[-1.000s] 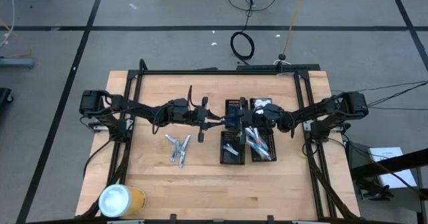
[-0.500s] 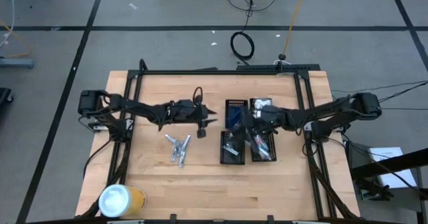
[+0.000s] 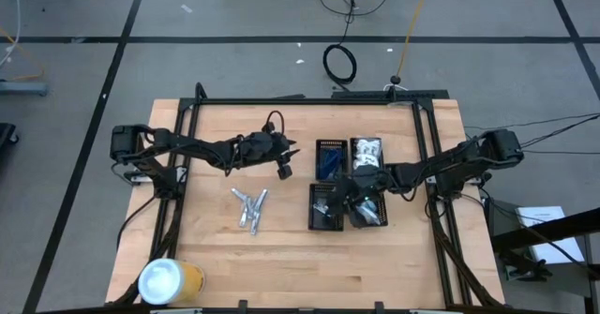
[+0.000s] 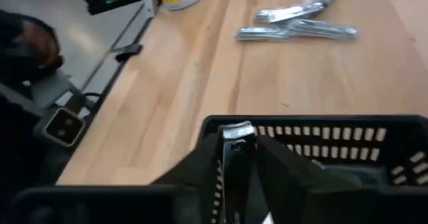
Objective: Pick & Place Travel size toiletries
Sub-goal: Put the nail cutter into the bottom left black basket
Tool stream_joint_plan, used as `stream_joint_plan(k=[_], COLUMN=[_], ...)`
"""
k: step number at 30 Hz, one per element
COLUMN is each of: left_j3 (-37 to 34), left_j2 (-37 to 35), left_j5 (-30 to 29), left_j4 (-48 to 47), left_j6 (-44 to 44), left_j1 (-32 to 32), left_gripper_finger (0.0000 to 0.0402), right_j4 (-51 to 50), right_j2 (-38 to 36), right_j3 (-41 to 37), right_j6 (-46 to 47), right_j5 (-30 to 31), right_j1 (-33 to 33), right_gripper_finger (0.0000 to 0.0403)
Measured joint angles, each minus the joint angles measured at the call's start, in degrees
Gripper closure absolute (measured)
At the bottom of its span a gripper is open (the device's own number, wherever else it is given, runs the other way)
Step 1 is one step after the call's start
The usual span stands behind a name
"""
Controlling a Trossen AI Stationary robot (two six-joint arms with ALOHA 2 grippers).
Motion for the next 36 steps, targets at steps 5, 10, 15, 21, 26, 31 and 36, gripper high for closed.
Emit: stream_joint_plan(k=[5,10,15,21,26,31,36], left_j3=[0.0,-0.02,1.01,3.32,3.3,3.3,3.3], left_j2=[0.0,0.0,-2.35,-5.96,-4.94,-2.92,-0.94], left_j5=[0.02,0.0,0.12,9.11,18.92,19.67,17.84], left_j4=[-0.15,-1.29,-17.04,-43.85,-51.49,-49.94,-49.84], left_j6=[-0.1,-0.22,-6.09,-25.14,-35.28,-42.93,-48.26], left_j1=[-0.03,-0.02,-0.73,-3.1,-7.85,-12.15,-13.54], left_gripper_finger=[0.0275,0.0274,0.0274,0.0275,0.0275,0.0275,0.0275], right_j4=[0.18,1.83,2.3,1.73,1.25,-1.76,-2.89], right_j2=[-0.04,-0.74,-3.05,-7.58,-10.76,-11.71,-11.75], right_j3=[0.02,0.02,0.02,0.0,0.02,0.0,0.0], right_j6=[0.08,-0.74,-4.08,-9.77,-12.31,-12.75,-12.5], right_j5=[2.43,2.12,2.11,2.07,2.09,2.06,2.07], right_j1=[-0.04,-0.39,-0.49,-1.29,-2.65,-2.69,-2.69], right_gripper_finger=[0.0224,0.0173,0.0154,0.0152,0.0152,0.0152,0.0152])
